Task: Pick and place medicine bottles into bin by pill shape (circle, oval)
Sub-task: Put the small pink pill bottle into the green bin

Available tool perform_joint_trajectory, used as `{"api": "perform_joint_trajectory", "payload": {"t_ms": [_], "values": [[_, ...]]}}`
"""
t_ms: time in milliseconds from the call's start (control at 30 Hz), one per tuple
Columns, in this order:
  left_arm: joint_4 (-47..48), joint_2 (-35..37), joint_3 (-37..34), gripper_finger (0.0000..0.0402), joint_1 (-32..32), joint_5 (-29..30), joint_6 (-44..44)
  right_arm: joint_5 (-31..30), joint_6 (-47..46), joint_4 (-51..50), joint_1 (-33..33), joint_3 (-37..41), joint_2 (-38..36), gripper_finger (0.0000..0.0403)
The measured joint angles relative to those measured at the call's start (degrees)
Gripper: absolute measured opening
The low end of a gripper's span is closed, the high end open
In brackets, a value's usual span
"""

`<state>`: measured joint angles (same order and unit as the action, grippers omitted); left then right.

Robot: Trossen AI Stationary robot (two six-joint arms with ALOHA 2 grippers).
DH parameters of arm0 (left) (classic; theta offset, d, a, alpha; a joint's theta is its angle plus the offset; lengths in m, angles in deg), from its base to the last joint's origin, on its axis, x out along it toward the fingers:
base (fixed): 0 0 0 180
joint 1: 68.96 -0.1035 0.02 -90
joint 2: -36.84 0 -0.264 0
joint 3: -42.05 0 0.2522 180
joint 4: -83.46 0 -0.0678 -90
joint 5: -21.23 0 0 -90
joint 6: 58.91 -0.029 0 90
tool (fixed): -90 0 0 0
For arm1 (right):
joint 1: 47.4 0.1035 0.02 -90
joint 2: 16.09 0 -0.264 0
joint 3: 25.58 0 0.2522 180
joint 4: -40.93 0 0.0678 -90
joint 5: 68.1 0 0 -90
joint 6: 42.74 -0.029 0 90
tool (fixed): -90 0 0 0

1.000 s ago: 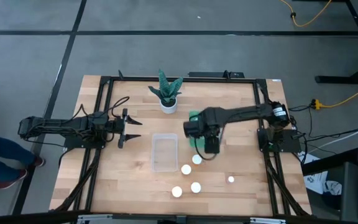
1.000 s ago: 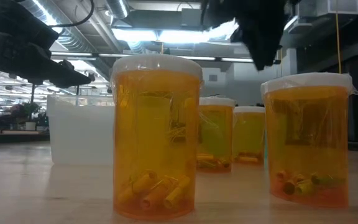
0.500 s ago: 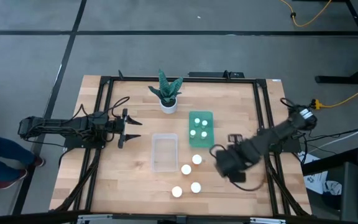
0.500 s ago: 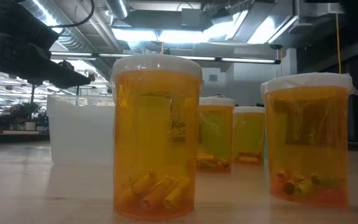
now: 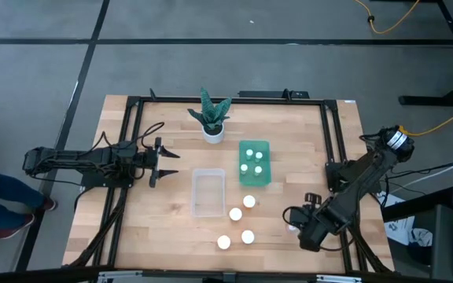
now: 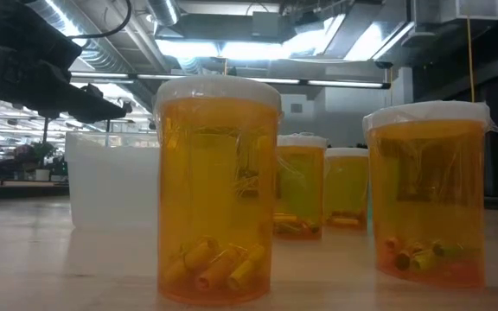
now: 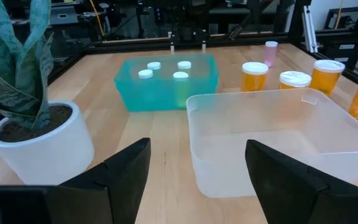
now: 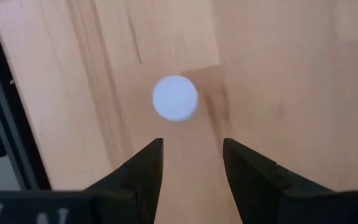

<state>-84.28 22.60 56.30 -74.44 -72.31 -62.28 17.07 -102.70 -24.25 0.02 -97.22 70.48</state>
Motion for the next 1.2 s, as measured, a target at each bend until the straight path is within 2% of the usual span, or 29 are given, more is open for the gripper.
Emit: {"api": "perform_joint_trajectory", "payload": {"t_ms": [167,267,533,1200], "values": [[0.0,0.0,0.0,0.0254,0.0,0.1,-0.2,2.7,0.3,9.6,0.0,5.7,0.0,0.0168],[0.0,0.0,0.0,0.0254,0.0,0.1,-0.3,2.4,0.2,10.1,0.0,6.6,0.0,0.0168],[0.0,0.0,0.0,0.0254,0.0,1.5,-0.3,-2.7,-0.1,11.3,-0.4,6.7,0.0,0.0168],[0.0,0.0,0.0,0.0254,0.0,1.5,0.3,-2.7,3.6,17.4,-2.2,6.7,0.0,0.0168]]}}
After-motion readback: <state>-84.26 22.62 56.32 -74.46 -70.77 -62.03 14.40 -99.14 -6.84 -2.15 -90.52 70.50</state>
